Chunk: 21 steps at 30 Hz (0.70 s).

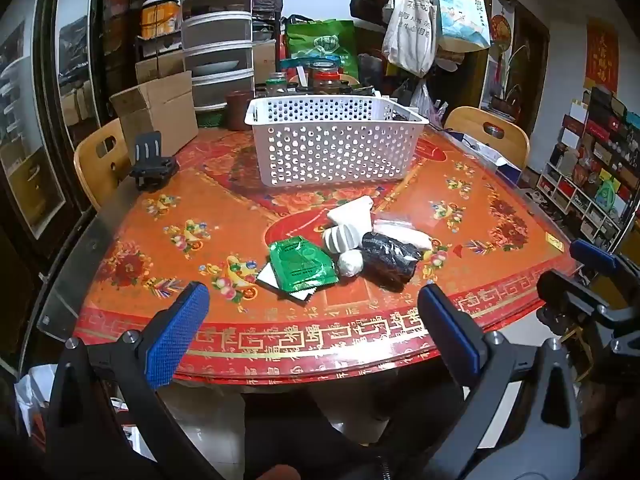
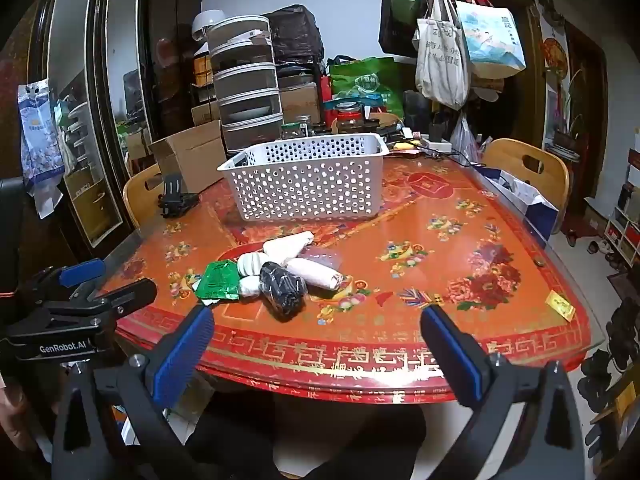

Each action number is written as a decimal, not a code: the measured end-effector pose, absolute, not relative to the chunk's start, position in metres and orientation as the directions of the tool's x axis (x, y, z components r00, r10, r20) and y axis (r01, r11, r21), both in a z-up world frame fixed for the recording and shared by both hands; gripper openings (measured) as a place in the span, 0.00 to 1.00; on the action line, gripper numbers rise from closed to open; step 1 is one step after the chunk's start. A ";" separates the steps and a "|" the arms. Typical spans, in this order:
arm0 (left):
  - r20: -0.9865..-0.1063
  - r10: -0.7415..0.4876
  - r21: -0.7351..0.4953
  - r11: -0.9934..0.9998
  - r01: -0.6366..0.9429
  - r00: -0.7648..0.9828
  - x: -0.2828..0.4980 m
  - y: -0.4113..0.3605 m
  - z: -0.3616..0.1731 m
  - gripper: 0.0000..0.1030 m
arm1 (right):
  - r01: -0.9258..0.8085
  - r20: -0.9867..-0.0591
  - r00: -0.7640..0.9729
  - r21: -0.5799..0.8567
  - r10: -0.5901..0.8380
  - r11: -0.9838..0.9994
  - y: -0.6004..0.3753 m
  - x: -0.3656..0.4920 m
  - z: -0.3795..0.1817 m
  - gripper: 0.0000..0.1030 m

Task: Organize soft objects

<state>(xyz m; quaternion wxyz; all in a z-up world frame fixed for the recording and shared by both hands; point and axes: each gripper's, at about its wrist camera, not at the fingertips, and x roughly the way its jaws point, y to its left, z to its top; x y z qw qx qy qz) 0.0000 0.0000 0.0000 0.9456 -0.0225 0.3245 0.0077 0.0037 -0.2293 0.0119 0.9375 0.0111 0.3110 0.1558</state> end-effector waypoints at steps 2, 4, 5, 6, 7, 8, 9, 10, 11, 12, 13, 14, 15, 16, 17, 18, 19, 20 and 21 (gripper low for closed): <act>-0.604 0.006 -0.030 0.999 -0.030 0.797 0.000 0.000 0.000 1.00 | -0.284 -0.567 0.767 0.116 0.298 0.952 -0.230 0.003 0.012 1.00; -0.605 0.004 -0.033 0.999 -0.031 0.796 0.000 0.002 0.000 1.00 | -0.279 -0.573 0.765 0.117 0.294 0.953 -0.230 0.003 0.012 1.00; -0.607 0.007 -0.030 0.999 -0.031 0.795 0.001 0.002 -0.001 1.00 | -0.277 -0.576 0.763 0.118 0.293 0.954 -0.230 0.003 0.012 1.00; -0.608 0.009 -0.026 0.999 -0.032 0.794 0.001 0.003 -0.001 1.00 | -0.275 -0.576 0.763 0.122 0.294 0.954 -0.230 0.004 0.014 1.00; -0.609 0.010 -0.022 0.999 -0.030 0.793 0.003 0.001 0.001 1.00 | -0.278 -0.576 0.761 0.125 0.298 0.952 -0.230 0.004 0.013 1.00; -0.609 0.013 -0.020 0.999 -0.032 0.793 0.003 0.000 0.001 1.00 | -0.277 -0.582 0.755 0.137 0.303 0.951 -0.231 0.004 0.011 1.00; -0.610 0.013 -0.020 0.999 -0.032 0.792 0.003 -0.001 0.004 1.00 | -0.274 -0.582 0.755 0.136 0.301 0.952 -0.231 0.005 0.012 1.00; -0.611 0.014 -0.019 0.999 -0.032 0.792 0.003 -0.002 0.004 1.00 | -0.275 -0.581 0.757 0.135 0.301 0.952 -0.231 0.005 0.012 1.00; -0.611 0.014 -0.019 0.999 -0.032 0.791 0.004 -0.002 0.005 1.00 | -0.277 -0.579 0.758 0.133 0.302 0.952 -0.232 0.004 0.012 1.00; -0.610 0.019 -0.011 0.999 -0.032 0.792 0.003 -0.004 0.004 1.00 | -0.278 -0.578 0.758 0.133 0.302 0.951 -0.232 0.004 0.012 1.00; -0.609 0.020 -0.008 0.999 -0.031 0.793 0.003 -0.004 0.003 1.00 | -0.278 -0.578 0.758 0.133 0.302 0.951 -0.232 0.004 0.012 1.00; -0.609 0.019 -0.009 0.999 -0.031 0.793 0.003 -0.005 0.003 1.00 | -0.277 -0.577 0.759 0.133 0.301 0.952 -0.232 0.004 0.012 1.00; -0.608 0.018 -0.009 1.000 -0.030 0.794 0.003 -0.005 0.002 1.00 | -0.278 -0.577 0.759 0.133 0.302 0.951 -0.232 0.004 0.013 1.00; -0.608 0.016 -0.011 1.000 -0.028 0.793 0.003 -0.004 0.002 1.00 | -0.279 -0.577 0.758 0.134 0.303 0.951 -0.232 0.004 0.013 1.00; -0.609 0.016 -0.010 1.000 -0.028 0.793 0.003 -0.005 0.002 1.00 | -0.279 -0.576 0.759 0.134 0.304 0.951 -0.232 0.004 0.013 1.00; -0.608 0.016 -0.011 1.000 -0.028 0.794 0.002 -0.006 0.002 1.00 | -0.279 -0.576 0.759 0.135 0.304 0.951 -0.232 0.004 0.013 1.00; -0.609 0.016 -0.010 1.000 -0.028 0.793 0.002 -0.007 0.002 1.00 | -0.279 -0.576 0.759 0.135 0.305 0.951 -0.233 0.004 0.012 1.00; -0.608 0.014 -0.012 1.000 -0.027 0.794 0.002 -0.006 0.002 1.00 | -0.279 -0.576 0.759 0.136 0.305 0.951 -0.233 0.004 0.012 1.00; -0.608 0.013 -0.014 1.000 -0.028 0.794 0.001 -0.006 0.002 1.00 | -0.280 -0.576 0.758 0.136 0.306 0.950 -0.233 0.005 0.011 1.00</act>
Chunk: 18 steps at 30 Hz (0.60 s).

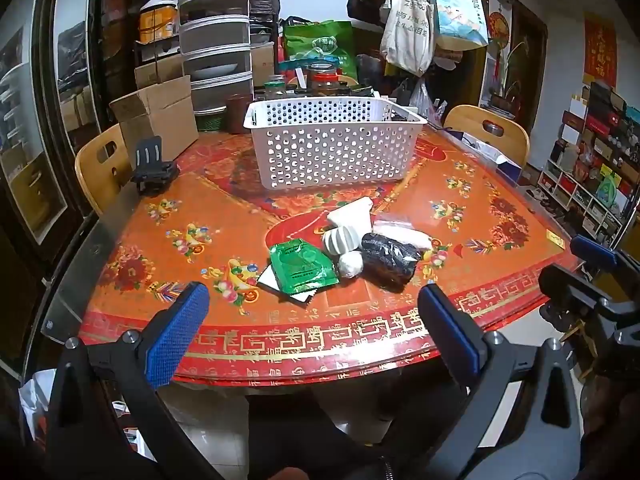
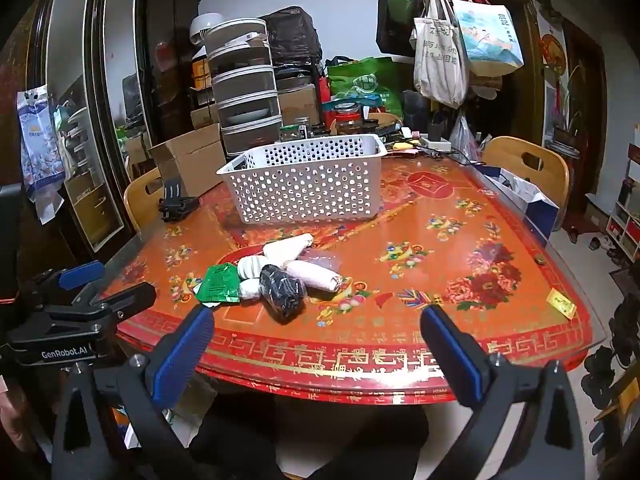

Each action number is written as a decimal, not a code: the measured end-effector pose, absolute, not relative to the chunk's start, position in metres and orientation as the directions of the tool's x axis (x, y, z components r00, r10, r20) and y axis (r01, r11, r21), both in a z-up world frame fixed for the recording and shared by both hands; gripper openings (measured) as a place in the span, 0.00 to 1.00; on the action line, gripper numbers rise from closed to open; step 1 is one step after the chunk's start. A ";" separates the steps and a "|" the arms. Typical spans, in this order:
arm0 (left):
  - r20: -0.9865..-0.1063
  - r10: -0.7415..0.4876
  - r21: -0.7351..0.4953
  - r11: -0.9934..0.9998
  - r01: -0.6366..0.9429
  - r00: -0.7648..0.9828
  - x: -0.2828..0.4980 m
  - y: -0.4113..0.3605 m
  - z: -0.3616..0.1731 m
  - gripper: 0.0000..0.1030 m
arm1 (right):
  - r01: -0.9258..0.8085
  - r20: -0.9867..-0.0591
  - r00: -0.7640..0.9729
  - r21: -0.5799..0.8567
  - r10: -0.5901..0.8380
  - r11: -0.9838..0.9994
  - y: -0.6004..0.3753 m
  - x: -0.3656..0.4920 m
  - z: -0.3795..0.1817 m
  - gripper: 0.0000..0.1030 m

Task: Organize soft objects

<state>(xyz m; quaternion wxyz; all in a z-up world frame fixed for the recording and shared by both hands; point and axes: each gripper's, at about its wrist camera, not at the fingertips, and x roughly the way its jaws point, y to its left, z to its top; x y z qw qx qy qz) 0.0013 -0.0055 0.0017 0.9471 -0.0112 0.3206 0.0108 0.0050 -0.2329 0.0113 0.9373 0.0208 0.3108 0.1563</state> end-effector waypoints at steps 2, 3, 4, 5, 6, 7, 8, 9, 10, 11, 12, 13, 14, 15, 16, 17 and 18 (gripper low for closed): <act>-0.608 0.013 -0.014 1.000 -0.026 0.794 0.001 -0.005 0.000 1.00 | -0.281 -0.577 0.757 0.136 0.306 0.950 -0.234 0.005 0.016 1.00; -0.608 0.013 -0.014 1.000 -0.027 0.794 0.001 -0.004 0.000 1.00 | -0.282 -0.577 0.757 0.135 0.307 0.950 -0.234 0.006 0.015 1.00; -0.608 0.012 -0.015 1.000 -0.026 0.794 0.001 -0.005 0.000 1.00 | -0.282 -0.578 0.756 0.135 0.307 0.950 -0.234 0.006 0.015 1.00; -0.608 0.011 -0.016 1.000 -0.026 0.794 0.001 -0.004 0.000 1.00 | -0.282 -0.578 0.756 0.134 0.306 0.950 -0.232 0.005 0.015 1.00; -0.607 0.011 -0.015 1.000 -0.025 0.794 0.000 -0.006 0.001 1.00 | -0.283 -0.576 0.757 0.135 0.308 0.950 -0.230 0.003 0.014 1.00; -0.608 0.011 -0.015 1.000 -0.026 0.794 0.000 -0.005 0.001 1.00 | -0.282 -0.577 0.757 0.135 0.307 0.950 -0.230 0.003 0.013 1.00; -0.608 0.010 -0.016 1.000 -0.025 0.794 0.000 -0.005 0.001 1.00 | -0.283 -0.577 0.757 0.136 0.308 0.949 -0.231 0.003 0.013 1.00; -0.608 0.011 -0.016 1.000 -0.026 0.794 0.000 -0.005 0.001 1.00 | -0.283 -0.576 0.757 0.137 0.309 0.949 -0.231 0.003 0.013 1.00; -0.608 0.010 -0.017 1.000 -0.026 0.794 0.000 -0.006 0.001 1.00 | -0.283 -0.577 0.757 0.136 0.308 0.949 -0.230 0.003 0.013 1.00; -0.608 0.011 -0.016 1.000 -0.026 0.794 0.000 -0.006 0.001 1.00 | -0.283 -0.577 0.756 0.136 0.308 0.949 -0.230 0.003 0.013 1.00; -0.609 0.012 -0.016 1.000 -0.027 0.793 0.000 -0.006 0.001 1.00 | -0.284 -0.577 0.756 0.136 0.309 0.949 -0.230 0.003 0.013 1.00; -0.608 0.011 -0.016 1.000 -0.027 0.794 0.000 -0.006 0.001 1.00 | -0.284 -0.577 0.756 0.137 0.309 0.949 -0.230 0.003 0.014 1.00; -0.609 0.012 -0.016 0.999 -0.027 0.793 0.000 -0.006 0.000 1.00 | -0.284 -0.577 0.756 0.137 0.309 0.949 -0.230 0.004 0.013 1.00; -0.609 0.012 -0.016 1.000 -0.027 0.793 0.000 -0.006 0.000 1.00 | -0.284 -0.577 0.755 0.139 0.311 0.949 -0.232 0.003 0.012 1.00; -0.609 0.012 -0.016 1.000 -0.027 0.793 0.000 -0.006 0.000 1.00 | -0.285 -0.576 0.755 0.139 0.311 0.948 -0.232 0.003 0.012 1.00; -0.609 0.012 -0.015 1.000 -0.027 0.793 0.001 -0.006 0.000 1.00 | -0.284 -0.577 0.755 0.139 0.311 0.949 -0.231 0.003 0.012 1.00; -0.609 0.012 -0.016 1.000 -0.027 0.793 0.001 -0.006 0.000 1.00 | -0.285 -0.576 0.755 0.140 0.312 0.948 -0.231 0.003 0.012 1.00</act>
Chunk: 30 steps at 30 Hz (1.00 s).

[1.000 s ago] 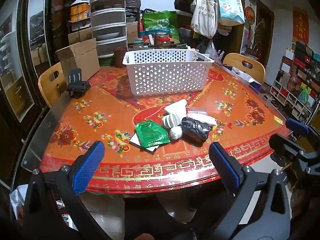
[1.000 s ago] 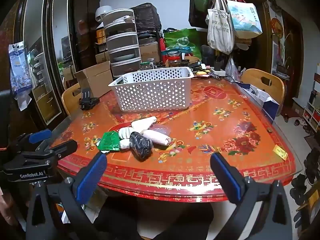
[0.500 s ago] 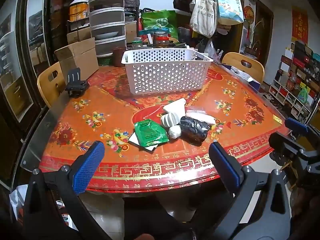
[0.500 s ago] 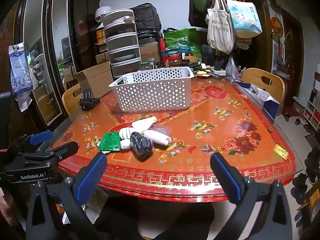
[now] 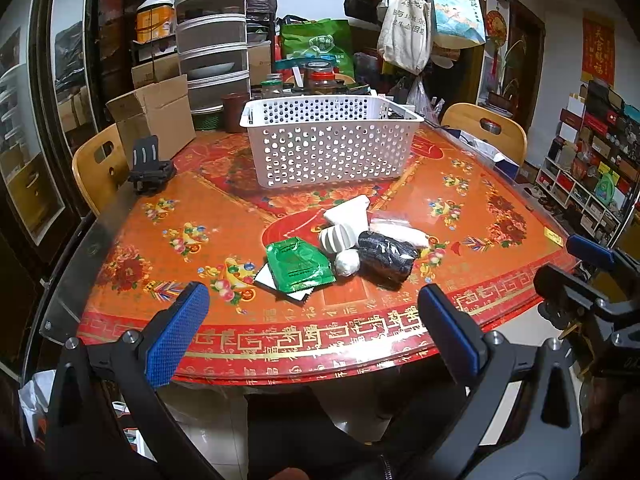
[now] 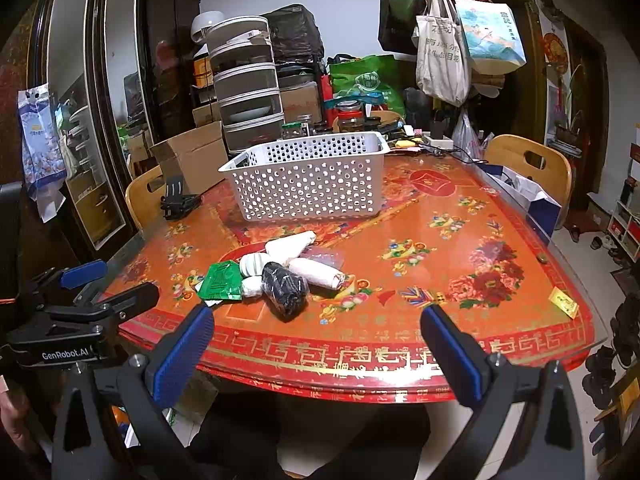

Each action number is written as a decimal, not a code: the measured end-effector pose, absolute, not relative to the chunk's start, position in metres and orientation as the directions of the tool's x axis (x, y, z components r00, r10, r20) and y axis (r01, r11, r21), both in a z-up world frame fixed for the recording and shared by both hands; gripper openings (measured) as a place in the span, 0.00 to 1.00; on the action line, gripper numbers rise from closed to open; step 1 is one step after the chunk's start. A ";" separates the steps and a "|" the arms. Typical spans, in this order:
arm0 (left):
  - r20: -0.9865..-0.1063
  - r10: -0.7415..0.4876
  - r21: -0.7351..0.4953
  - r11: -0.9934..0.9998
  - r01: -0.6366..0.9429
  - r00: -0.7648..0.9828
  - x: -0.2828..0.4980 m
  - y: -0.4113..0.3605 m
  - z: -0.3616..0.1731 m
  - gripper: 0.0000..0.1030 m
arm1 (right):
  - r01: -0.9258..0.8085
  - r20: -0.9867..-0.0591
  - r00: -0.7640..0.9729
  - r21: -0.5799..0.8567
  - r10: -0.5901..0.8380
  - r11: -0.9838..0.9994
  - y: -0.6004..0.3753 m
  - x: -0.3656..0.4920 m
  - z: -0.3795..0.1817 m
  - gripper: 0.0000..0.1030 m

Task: Organize soft objects

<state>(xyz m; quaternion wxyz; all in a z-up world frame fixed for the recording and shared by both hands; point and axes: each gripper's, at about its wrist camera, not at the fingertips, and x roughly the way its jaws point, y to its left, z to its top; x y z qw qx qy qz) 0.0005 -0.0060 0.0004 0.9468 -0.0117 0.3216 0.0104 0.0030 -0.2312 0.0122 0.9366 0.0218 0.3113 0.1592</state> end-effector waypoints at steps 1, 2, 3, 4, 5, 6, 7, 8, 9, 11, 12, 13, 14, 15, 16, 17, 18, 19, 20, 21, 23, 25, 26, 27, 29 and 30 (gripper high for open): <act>-0.609 0.012 -0.016 1.000 -0.027 0.793 0.001 -0.006 0.000 1.00 | -0.284 -0.577 0.755 0.139 0.311 0.949 -0.231 0.003 0.012 1.00; -0.609 0.012 -0.016 0.999 -0.028 0.793 0.001 -0.006 0.000 1.00 | -0.284 -0.577 0.755 0.140 0.311 0.949 -0.231 0.003 0.013 1.00; -0.609 0.011 -0.017 1.000 -0.027 0.793 0.001 -0.006 0.000 1.00 | -0.284 -0.577 0.755 0.140 0.311 0.949 -0.231 0.003 0.013 1.00; -0.609 0.009 -0.014 1.000 -0.021 0.793 0.000 -0.009 -0.002 1.00 | -0.285 -0.577 0.755 0.140 0.312 0.948 -0.231 0.003 0.012 1.00; -0.609 0.008 -0.012 1.000 -0.019 0.793 0.000 -0.011 -0.002 1.00 | -0.284 -0.577 0.755 0.140 0.311 0.948 -0.231 0.003 0.012 1.00; -0.608 0.007 -0.011 1.000 -0.018 0.794 0.000 -0.013 -0.003 1.00 | -0.284 -0.577 0.755 0.140 0.311 0.948 -0.230 0.003 0.012 1.00; -0.608 0.006 -0.010 1.000 -0.015 0.794 -0.001 -0.014 -0.003 1.00 | -0.284 -0.577 0.755 0.140 0.311 0.949 -0.231 0.003 0.012 1.00; -0.608 0.005 -0.009 1.000 -0.013 0.794 -0.001 -0.016 -0.004 1.00 | -0.284 -0.577 0.755 0.141 0.312 0.948 -0.231 0.003 0.012 1.00; -0.609 0.003 -0.009 1.000 -0.011 0.793 -0.001 -0.017 -0.004 1.00 | -0.284 -0.577 0.755 0.141 0.312 0.948 -0.231 0.003 0.012 1.00; -0.611 0.000 -0.011 1.000 -0.009 0.792 -0.001 -0.017 -0.004 1.00 | -0.284 -0.577 0.755 0.140 0.312 0.948 -0.231 0.003 0.012 1.00; -0.612 -0.001 -0.013 1.000 -0.009 0.791 0.000 -0.017 -0.003 1.00 | -0.284 -0.577 0.755 0.141 0.312 0.948 -0.231 0.003 0.013 1.00; -0.612 -0.001 -0.013 1.000 -0.009 0.791 0.000 -0.016 -0.004 1.00 | -0.285 -0.578 0.754 0.141 0.313 0.948 -0.231 0.003 0.013 1.00; -0.611 -0.001 -0.013 1.000 -0.009 0.791 0.000 -0.017 -0.004 1.00 | -0.285 -0.578 0.754 0.141 0.313 0.948 -0.231 0.003 0.013 1.00; -0.611 0.000 -0.012 1.000 -0.010 0.791 0.000 -0.017 -0.004 1.00 | -0.285 -0.578 0.754 0.141 0.313 0.948 -0.231 0.003 0.013 1.00; -0.612 0.000 -0.013 1.000 -0.009 0.791 0.000 -0.017 -0.004 1.00 | -0.284 -0.578 0.754 0.142 0.313 0.948 -0.231 0.003 0.013 1.00; -0.612 -0.001 -0.013 1.000 -0.009 0.791 0.000 -0.017 -0.004 1.00 | -0.285 -0.578 0.754 0.142 0.313 0.948 -0.231 0.003 0.013 1.00; -0.613 -0.003 -0.015 1.000 -0.009 0.790 0.000 -0.016 -0.003 1.00 | -0.284 -0.578 0.754 0.142 0.313 0.948 -0.231 0.003 0.013 1.00; -0.613 -0.003 -0.016 1.000 -0.008 0.790 0.000 -0.016 -0.003 1.00 | -0.284 -0.578 0.754 0.142 0.313 0.948 -0.231 0.003 0.013 1.00; -0.614 -0.004 -0.016 1.000 -0.008 0.789 -0.001 -0.015 -0.003 1.00 | -0.284 -0.578 0.754 0.143 0.313 0.948 -0.231 0.003 0.012 1.00; -0.614 -0.005 -0.017 1.000 -0.008 0.789 0.000 -0.014 -0.004 1.00 | -0.284 -0.578 0.753 0.143 0.313 0.948 -0.231 0.003 0.013 1.00; -0.614 -0.004 -0.018 1.000 -0.008 0.789 0.000 -0.014 -0.004 1.00 | -0.284 -0.578 0.753 0.143 0.313 0.948 -0.231 0.003 0.013 1.00; -0.614 -0.003 -0.017 1.000 -0.009 0.789 0.000 -0.014 -0.003 1.00 | -0.284 -0.578 0.753 0.143 0.313 0.948 -0.230 0.003 0.012 1.00; -0.614 -0.004 -0.017 1.000 -0.009 0.789 0.000 -0.015 -0.004 1.00 | -0.284 -0.578 0.754 0.143 0.313 0.948 -0.231 0.003 0.012 1.00; -0.614 -0.004 -0.017 1.000 -0.008 0.789 0.000 -0.014 -0.004 1.00 | -0.284 -0.578 0.754 0.143 0.313 0.948 -0.231 0.003 0.012 1.00; -0.614 -0.004 -0.017 1.000 -0.008 0.789 0.000 -0.014 -0.004 1.00 | -0.284 -0.578 0.753 0.144 0.314 0.948 -0.231 0.003 0.012 1.00; -0.615 -0.004 -0.017 1.000 -0.009 0.789 0.000 -0.014 -0.004 1.00 | -0.284 -0.578 0.753 0.144 0.313 0.948 -0.230 0.003 0.012 1.00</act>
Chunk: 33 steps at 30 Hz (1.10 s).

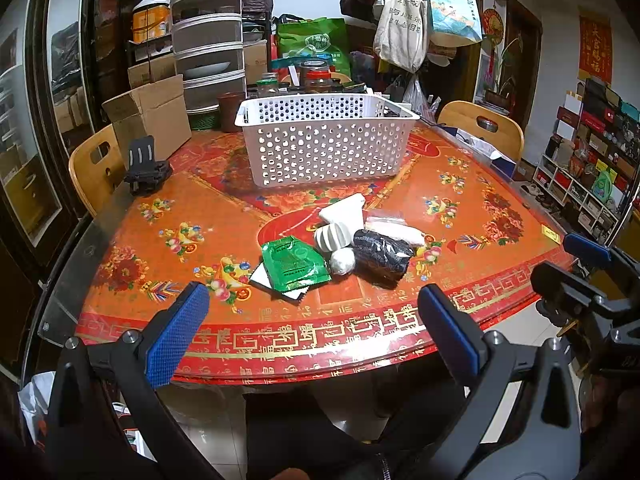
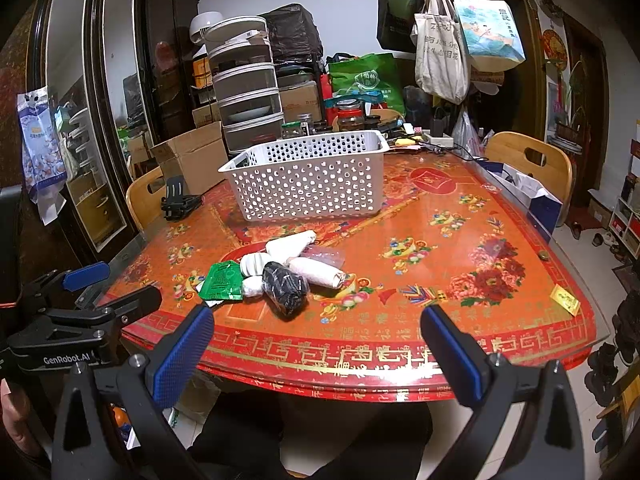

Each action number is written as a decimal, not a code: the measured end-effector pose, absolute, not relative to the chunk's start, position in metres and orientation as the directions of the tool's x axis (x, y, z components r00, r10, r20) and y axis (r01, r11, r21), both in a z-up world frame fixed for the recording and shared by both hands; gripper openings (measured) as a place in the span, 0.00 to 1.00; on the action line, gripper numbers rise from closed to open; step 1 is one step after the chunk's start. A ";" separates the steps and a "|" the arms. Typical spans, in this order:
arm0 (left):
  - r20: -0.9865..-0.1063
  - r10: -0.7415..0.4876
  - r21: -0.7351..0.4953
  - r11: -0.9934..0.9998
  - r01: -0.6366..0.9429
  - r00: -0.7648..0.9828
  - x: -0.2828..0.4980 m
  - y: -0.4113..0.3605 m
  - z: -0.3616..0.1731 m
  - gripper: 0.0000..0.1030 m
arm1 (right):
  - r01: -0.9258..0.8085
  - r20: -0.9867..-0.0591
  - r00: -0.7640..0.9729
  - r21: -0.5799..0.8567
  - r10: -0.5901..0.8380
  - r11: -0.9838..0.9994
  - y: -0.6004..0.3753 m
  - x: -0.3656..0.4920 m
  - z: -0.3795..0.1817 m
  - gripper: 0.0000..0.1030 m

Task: Organize soft objects
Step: 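Reach the left tool to the green foil packet while the right tool reaches the black sock bundle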

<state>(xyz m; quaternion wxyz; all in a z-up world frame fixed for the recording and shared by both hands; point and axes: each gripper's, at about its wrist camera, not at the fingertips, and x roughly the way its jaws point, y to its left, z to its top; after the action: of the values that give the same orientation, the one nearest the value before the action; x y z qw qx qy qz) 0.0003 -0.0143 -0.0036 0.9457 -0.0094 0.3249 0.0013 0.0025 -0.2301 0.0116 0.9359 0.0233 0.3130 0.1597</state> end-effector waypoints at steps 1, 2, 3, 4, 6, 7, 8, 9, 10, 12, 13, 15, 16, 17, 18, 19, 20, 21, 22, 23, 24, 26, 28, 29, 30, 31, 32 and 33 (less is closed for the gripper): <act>-0.615 -0.004 -0.017 1.000 -0.008 0.789 0.000 -0.014 -0.004 1.00 | -0.284 -0.579 0.753 0.144 0.313 0.948 -0.231 0.003 0.012 1.00; -0.615 -0.005 -0.018 1.000 -0.007 0.788 0.000 -0.013 -0.004 1.00 | -0.284 -0.579 0.752 0.144 0.314 0.948 -0.231 0.003 0.012 1.00; -0.615 -0.006 -0.018 1.000 -0.007 0.788 0.000 -0.013 -0.004 1.00 | -0.284 -0.579 0.752 0.145 0.314 0.948 -0.230 0.003 0.012 1.00; -0.615 -0.005 -0.018 1.000 -0.008 0.789 0.000 -0.013 -0.004 1.00 | -0.284 -0.579 0.753 0.145 0.314 0.948 -0.231 0.003 0.012 1.00; -0.615 -0.005 -0.018 1.000 -0.008 0.789 0.000 -0.013 -0.004 1.00 | -0.284 -0.579 0.753 0.145 0.314 0.948 -0.231 0.003 0.012 1.00; -0.615 -0.005 -0.018 1.000 -0.008 0.788 0.000 -0.013 -0.004 1.00 | -0.284 -0.579 0.752 0.145 0.314 0.948 -0.231 0.003 0.012 1.00; -0.615 -0.005 -0.018 1.000 -0.008 0.788 0.000 -0.013 -0.004 1.00 | -0.284 -0.579 0.752 0.145 0.314 0.948 -0.231 0.003 0.012 1.00; -0.615 -0.005 -0.018 1.000 -0.008 0.788 0.000 -0.013 -0.004 1.00 | -0.284 -0.579 0.752 0.145 0.314 0.948 -0.231 0.003 0.012 1.00; -0.615 -0.005 -0.017 1.000 -0.008 0.788 0.000 -0.013 -0.004 1.00 | -0.284 -0.579 0.752 0.146 0.314 0.948 -0.231 0.003 0.012 1.00; -0.615 -0.005 -0.018 1.000 -0.008 0.788 0.000 -0.014 -0.004 1.00 | -0.284 -0.580 0.752 0.147 0.315 0.948 -0.231 0.003 0.012 1.00; -0.615 -0.005 -0.018 1.000 -0.008 0.788 0.000 -0.014 -0.004 1.00 | -0.284 -0.580 0.751 0.147 0.315 0.948 -0.230 0.003 0.011 1.00; -0.613 -0.001 -0.014 1.000 -0.010 0.790 0.000 -0.014 -0.004 1.00 | -0.284 -0.580 0.751 0.148 0.316 0.947 -0.230 0.003 0.012 1.00; -0.610 0.004 -0.009 1.000 -0.012 0.792 0.000 -0.014 -0.004 1.00 | -0.286 -0.579 0.751 0.150 0.319 0.946 -0.230 0.003 0.011 1.00; -0.607 0.006 -0.007 1.000 -0.013 0.794 0.001 -0.014 -0.005 1.00 | -0.288 -0.578 0.750 0.154 0.322 0.945 -0.228 0.003 0.009 1.00; -0.605 0.006 -0.009 1.000 -0.014 0.796 0.002 -0.012 -0.006 1.00 | -0.288 -0.580 0.747 0.159 0.325 0.944 -0.228 0.004 0.007 1.00; -0.604 0.002 -0.014 1.000 -0.013 0.797 0.004 -0.010 -0.008 1.00 | -0.286 -0.581 0.745 0.165 0.328 0.944 -0.227 0.006 0.005 1.00; -0.600 -0.004 -0.021 1.000 -0.010 0.800 0.006 -0.006 -0.010 1.00 | -0.286 -0.581 0.743 0.172 0.331 0.943 -0.227 0.009 0.001 1.00; -0.597 -0.006 -0.031 0.999 -0.016 0.802 0.010 0.000 -0.013 1.00 | -0.283 -0.583 0.742 0.174 0.330 0.943 -0.226 0.013 -0.004 1.00; -0.597 -0.005 -0.043 0.999 -0.025 0.802 0.014 0.007 -0.016 1.00 | -0.277 -0.590 0.739 0.173 0.325 0.945 -0.226 0.017 -0.009 1.00; -0.600 -0.008 -0.059 0.998 -0.035 0.800 0.018 0.014 -0.020 1.00 | -0.270 -0.601 0.733 0.173 0.319 0.947 -0.226 0.024 -0.016 1.00; -0.610 -0.015 -0.079 0.996 -0.041 0.792 0.025 0.022 -0.025 1.00 | -0.268 -0.614 0.722 0.176 0.319 0.947 -0.226 0.030 -0.023 1.00; -0.635 -0.021 -0.104 0.993 -0.059 0.773 0.037 0.039 -0.038 1.00 | -0.268 -0.631 0.705 0.185 0.323 0.945 -0.225 0.040 -0.035 1.00; -0.677 -0.015 -0.103 0.992 -0.075 0.736 0.052 0.052 -0.052 1.00 | -0.267 -0.639 0.698 0.185 0.322 0.946 -0.225 0.047 -0.046 0.98; -0.691 -0.014 -0.102 0.992 -0.078 0.723 0.056 0.056 -0.058 1.00 | -0.266 -0.644 0.694 0.184 0.320 0.946 -0.224 0.050 -0.050 0.97; -0.704 -0.013 -0.101 0.992 -0.082 0.710 0.061 0.061 -0.065 1.00 | -0.267 -0.651 0.687 0.186 0.322 0.946 -0.223 0.053 -0.054 0.93; -0.710 -0.018 -0.106 0.991 -0.082 0.704 0.063 0.065 -0.071 1.00 | -0.273 -0.654 0.680 0.195 0.333 0.942 -0.223 0.056 -0.057 0.90; -0.710 -0.035 -0.123 0.990 -0.075 0.703 0.064 0.068 -0.076 1.00 | -0.284 -0.653 0.673 0.207 0.348 0.936 -0.221 0.058 -0.059 0.89; -0.706 -0.058 -0.142 0.988 -0.061 0.706 0.066 0.071 -0.081 1.00 | -0.297 -0.652 0.665 0.216 0.363 0.930 -0.219 0.060 -0.061 0.88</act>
<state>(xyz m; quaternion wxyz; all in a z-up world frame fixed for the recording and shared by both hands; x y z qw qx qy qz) 0.0659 0.0713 -0.0807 0.9202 -0.0776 0.3837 0.0009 0.0599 -0.2194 -0.0615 0.9113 0.0456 0.3669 0.1811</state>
